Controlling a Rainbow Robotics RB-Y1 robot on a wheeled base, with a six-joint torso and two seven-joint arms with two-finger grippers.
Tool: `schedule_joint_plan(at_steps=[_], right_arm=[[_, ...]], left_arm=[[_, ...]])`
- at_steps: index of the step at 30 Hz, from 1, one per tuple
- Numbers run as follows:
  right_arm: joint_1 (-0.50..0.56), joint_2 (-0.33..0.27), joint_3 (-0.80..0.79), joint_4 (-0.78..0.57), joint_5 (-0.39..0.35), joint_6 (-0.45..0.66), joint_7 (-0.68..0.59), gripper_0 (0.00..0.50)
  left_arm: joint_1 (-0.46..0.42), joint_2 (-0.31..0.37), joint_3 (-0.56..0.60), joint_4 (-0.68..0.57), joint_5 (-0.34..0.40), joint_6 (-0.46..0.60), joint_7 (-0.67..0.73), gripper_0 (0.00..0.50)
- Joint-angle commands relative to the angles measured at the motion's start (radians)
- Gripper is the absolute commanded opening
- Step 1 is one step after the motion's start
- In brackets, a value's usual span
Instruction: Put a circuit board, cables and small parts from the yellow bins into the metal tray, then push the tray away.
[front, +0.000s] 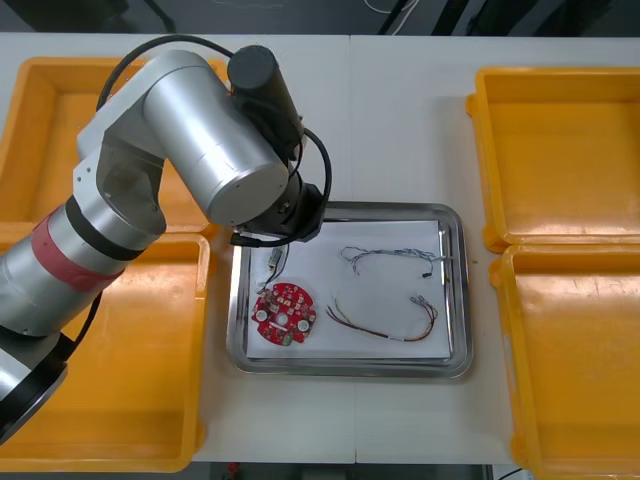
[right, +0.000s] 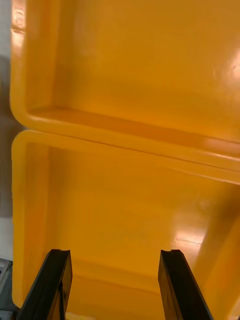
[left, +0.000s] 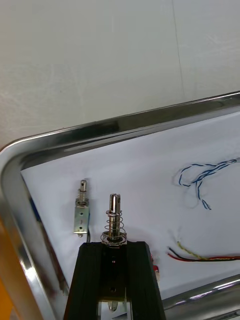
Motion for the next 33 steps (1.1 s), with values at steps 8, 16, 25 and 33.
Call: schedule_joint_plan(at_steps=[8, 16, 25, 33], right_arm=[[0.096, -0.056, -0.077, -0.004, -0.015, 0.003, -0.011, 0.5], [0.115, -0.056, -0.077, -0.004, -0.001, -0.001, -0.006, 0.5], [0.132, -0.056, -0.077, -0.015, 0.007, -0.05, -0.012, 0.5], [0.168, -0.056, -0.076, -0.033, 0.062, -0.07, -0.02, 0.5]], left_arm=[[-0.045, -0.027, -0.135, 0.094, -0.03, -0.131, 0.063, 0.0], [-0.043, -0.027, -0.178, 0.15, -0.033, -0.191, 0.082, 0.0], [-0.045, -0.027, -0.198, 0.205, -0.032, -0.263, 0.092, 0.0], [-0.043, -0.027, -0.198, 0.205, -0.03, -0.263, 0.102, 0.051]])
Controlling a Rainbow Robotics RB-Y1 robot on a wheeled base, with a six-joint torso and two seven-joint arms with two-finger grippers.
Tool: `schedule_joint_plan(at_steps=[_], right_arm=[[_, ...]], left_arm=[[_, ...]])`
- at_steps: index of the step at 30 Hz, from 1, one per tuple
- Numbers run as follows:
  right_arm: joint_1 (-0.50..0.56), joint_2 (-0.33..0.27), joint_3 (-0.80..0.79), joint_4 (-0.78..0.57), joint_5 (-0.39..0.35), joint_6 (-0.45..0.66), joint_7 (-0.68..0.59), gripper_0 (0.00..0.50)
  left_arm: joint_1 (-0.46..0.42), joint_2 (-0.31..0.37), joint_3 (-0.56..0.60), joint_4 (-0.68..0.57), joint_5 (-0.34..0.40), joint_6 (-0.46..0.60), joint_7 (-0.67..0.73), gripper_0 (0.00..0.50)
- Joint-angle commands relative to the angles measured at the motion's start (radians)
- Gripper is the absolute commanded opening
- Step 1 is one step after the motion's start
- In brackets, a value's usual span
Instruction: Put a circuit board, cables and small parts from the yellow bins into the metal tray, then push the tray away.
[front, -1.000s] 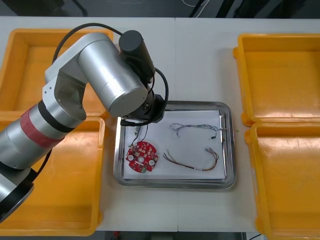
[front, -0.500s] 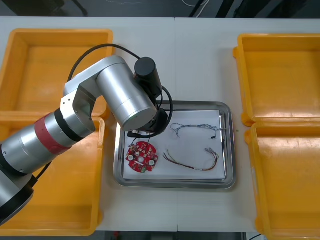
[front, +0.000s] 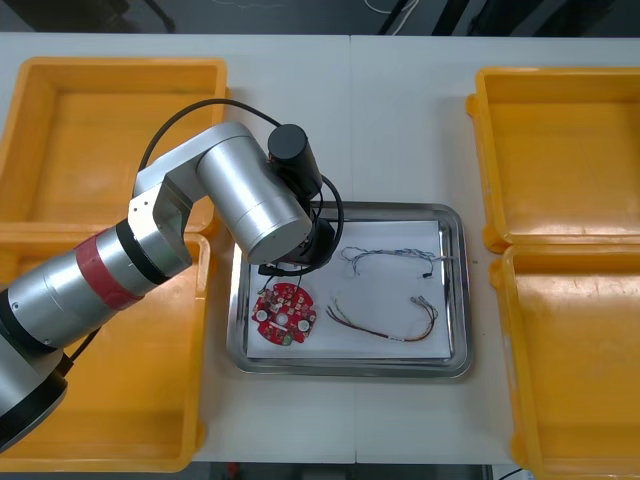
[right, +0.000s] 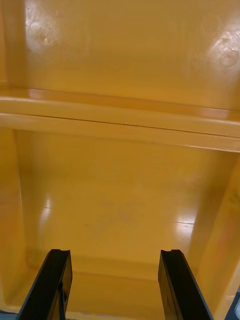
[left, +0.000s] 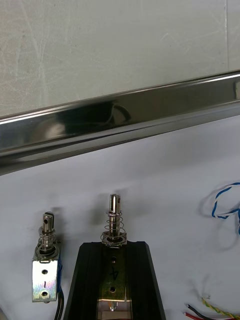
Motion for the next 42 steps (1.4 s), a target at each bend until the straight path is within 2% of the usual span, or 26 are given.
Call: schedule_joint_plan(at_steps=[1, 2, 3, 4, 6, 7, 21, 32, 38, 42], right_arm=[[0.04, -0.05, -0.028, -0.029, 0.016, -0.021, -0.021, 0.5], [0.048, -0.05, -0.028, -0.029, 0.016, -0.028, -0.026, 0.5], [0.055, -0.05, -0.028, -0.029, 0.018, -0.038, -0.029, 0.5], [0.058, -0.05, -0.028, -0.029, 0.018, -0.041, -0.032, 0.5], [0.068, -0.05, -0.028, -0.029, 0.022, -0.05, -0.041, 0.5], [0.069, -0.05, -0.028, -0.029, 0.024, -0.051, -0.045, 0.5], [0.078, -0.05, -0.028, -0.031, 0.05, -0.05, -0.072, 0.5], [0.072, -0.05, -0.028, -0.058, -0.007, -0.047, -0.058, 0.5], [0.069, -0.081, 0.001, -0.181, -0.024, -0.035, -0.057, 0.5], [0.029, -0.104, 0.064, -0.252, -0.068, -0.036, -0.063, 0.5]], left_arm=[[-0.043, -0.025, -0.015, -0.011, -0.006, -0.012, 0.067, 0.109], [-0.043, -0.025, -0.015, -0.011, -0.006, -0.01, 0.068, 0.252], [-0.043, -0.025, -0.015, -0.011, -0.006, -0.01, 0.07, 0.368], [-0.043, -0.025, -0.015, -0.011, -0.006, -0.01, 0.07, 0.392], [-0.043, -0.025, -0.015, -0.011, -0.006, -0.01, 0.07, 0.486], [-0.045, -0.025, -0.015, -0.011, -0.006, -0.01, 0.072, 0.5], [-0.045, -0.025, 0.008, -0.029, -0.009, 0.002, 0.082, 0.5], [-0.045, -0.021, 0.124, -0.158, -0.012, 0.189, 0.091, 0.5], [-0.045, -0.017, 0.218, -0.209, -0.009, 0.315, 0.082, 0.5], [-0.045, -0.008, 0.271, -0.233, -0.005, 0.383, 0.068, 0.5]])
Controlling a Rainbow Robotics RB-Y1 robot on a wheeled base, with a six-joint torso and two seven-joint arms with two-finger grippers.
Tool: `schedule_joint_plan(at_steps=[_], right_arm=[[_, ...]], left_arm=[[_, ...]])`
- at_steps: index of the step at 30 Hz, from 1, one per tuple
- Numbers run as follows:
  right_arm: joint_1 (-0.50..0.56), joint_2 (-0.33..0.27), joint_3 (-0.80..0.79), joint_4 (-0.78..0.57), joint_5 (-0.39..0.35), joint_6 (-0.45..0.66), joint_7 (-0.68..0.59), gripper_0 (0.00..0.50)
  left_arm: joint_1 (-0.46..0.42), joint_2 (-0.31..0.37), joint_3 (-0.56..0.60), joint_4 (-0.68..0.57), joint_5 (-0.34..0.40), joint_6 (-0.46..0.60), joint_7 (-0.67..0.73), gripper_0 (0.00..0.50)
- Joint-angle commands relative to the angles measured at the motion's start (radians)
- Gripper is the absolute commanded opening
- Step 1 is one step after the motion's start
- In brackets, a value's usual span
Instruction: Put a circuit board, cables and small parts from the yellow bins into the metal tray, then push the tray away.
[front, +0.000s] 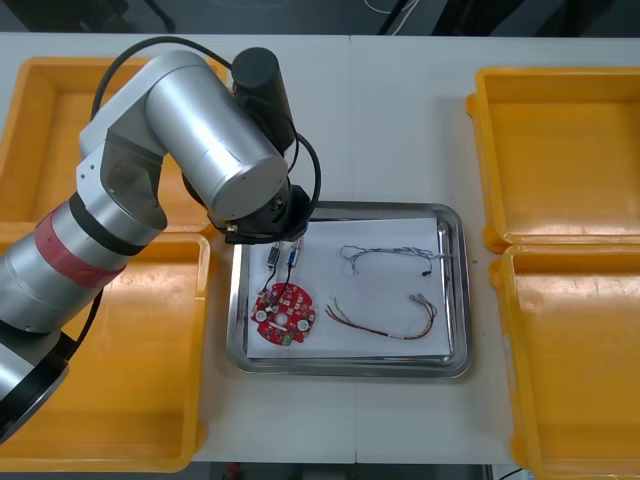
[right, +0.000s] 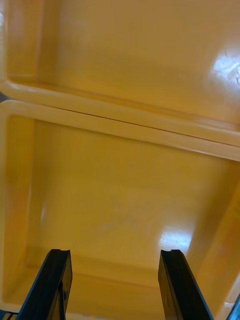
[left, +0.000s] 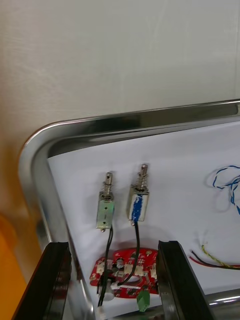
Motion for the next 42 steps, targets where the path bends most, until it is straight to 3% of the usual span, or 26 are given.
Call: schedule_joint_plan(at_steps=[1, 6, 13, 17, 23, 29, 35, 42], right_arm=[[-0.058, -0.081, 0.081, -0.085, -0.067, 0.004, -0.036, 0.5], [-0.201, -0.085, 0.219, -0.138, -0.173, -0.015, -0.03, 0.5], [-0.446, -0.074, 0.523, -0.161, -0.199, -0.097, -0.03, 0.5], [-0.595, -0.028, 0.707, -0.16, -0.157, -0.134, -0.03, 0.5], [-0.747, 0.103, 0.931, -0.143, -0.051, -0.133, -0.019, 0.5], [-0.82, 0.199, 1.083, -0.12, 0.044, -0.136, 0.001, 0.5], [-0.84, 0.274, 1.201, -0.06, 0.079, -0.137, 0.025, 0.5], [-0.865, 0.316, 1.353, 0.008, 0.14, -0.183, 0.054, 0.5]], left_arm=[[-0.041, -0.003, 0.083, -0.065, 0.001, 0.071, 0.062, 0.5], [-0.039, 0.037, 0.183, -0.079, 0.068, 0.121, -0.007, 0.5], [-0.018, 0.106, 0.293, -0.119, 0.121, 0.121, -0.055, 0.5], [0.033, 0.155, 0.345, -0.154, 0.14, 0.121, -0.075, 0.5], [0.15, 0.228, 0.43, -0.215, 0.157, 0.121, -0.133, 0.5], [0.236, 0.292, 0.496, -0.237, 0.188, 0.121, -0.182, 0.5], [0.323, 0.338, 0.589, -0.268, 0.234, 0.121, -0.223, 0.5], [0.398, 0.384, 0.687, -0.294, 0.302, 0.121, -0.252, 0.5]])
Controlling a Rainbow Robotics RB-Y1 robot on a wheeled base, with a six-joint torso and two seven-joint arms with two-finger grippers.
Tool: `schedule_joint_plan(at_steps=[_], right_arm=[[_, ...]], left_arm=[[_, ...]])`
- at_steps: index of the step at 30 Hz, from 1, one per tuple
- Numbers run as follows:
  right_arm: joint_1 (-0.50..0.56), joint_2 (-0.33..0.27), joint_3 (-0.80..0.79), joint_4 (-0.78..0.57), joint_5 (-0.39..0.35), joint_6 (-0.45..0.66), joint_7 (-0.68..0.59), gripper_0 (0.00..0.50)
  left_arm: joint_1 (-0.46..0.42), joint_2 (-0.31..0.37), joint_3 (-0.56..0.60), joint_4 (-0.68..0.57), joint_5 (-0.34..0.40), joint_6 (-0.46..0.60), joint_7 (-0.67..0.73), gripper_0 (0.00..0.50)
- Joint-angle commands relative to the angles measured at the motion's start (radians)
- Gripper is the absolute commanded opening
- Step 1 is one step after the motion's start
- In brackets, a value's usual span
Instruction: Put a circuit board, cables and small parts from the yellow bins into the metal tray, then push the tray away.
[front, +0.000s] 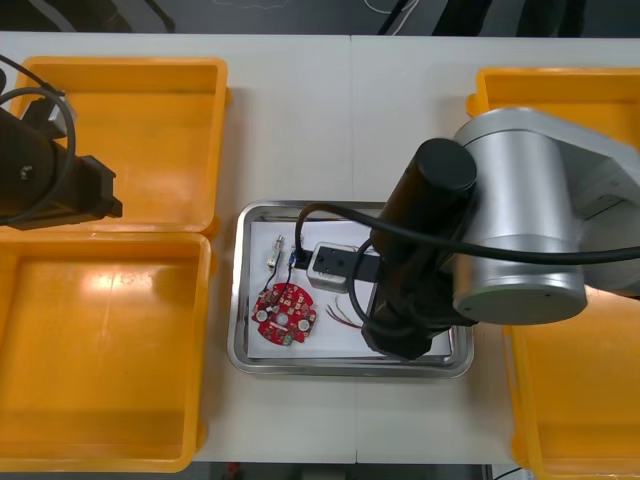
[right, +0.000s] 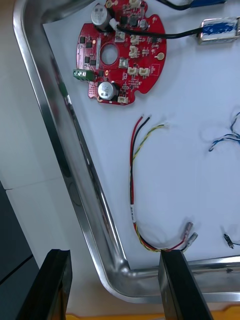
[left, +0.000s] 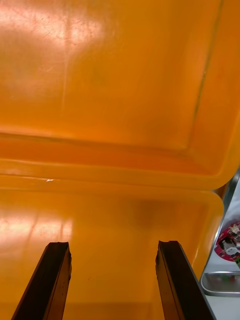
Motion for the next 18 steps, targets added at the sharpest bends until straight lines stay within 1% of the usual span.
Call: schedule_joint_plan(at_steps=[1, 4, 8, 13, 18], right_arm=[[-0.062, 0.03, 0.124, 0.031, 0.034, -0.068, 0.055, 0.5], [-0.062, 0.036, 0.186, 0.035, 0.084, -0.125, 0.063, 0.5], [-0.062, 0.065, 0.253, 0.035, 0.166, -0.171, 0.064, 0.5], [-0.06, 0.086, 0.288, 0.044, 0.199, -0.177, 0.067, 0.5], [-0.054, 0.117, 0.308, 0.054, 0.202, -0.177, 0.075, 0.5]], left_arm=[[0.064, 0.07, 0.091, -0.05, 0.041, 0.006, -0.102, 0.5], [0.099, 0.079, 0.126, -0.056, 0.043, 0.006, -0.145, 0.5], [0.142, 0.082, 0.177, -0.059, 0.047, 0.006, -0.206, 0.5], [0.187, 0.082, 0.215, -0.071, 0.047, 0.006, -0.26, 0.5], [0.207, 0.082, 0.23, -0.085, 0.049, 0.006, -0.275, 0.5]])
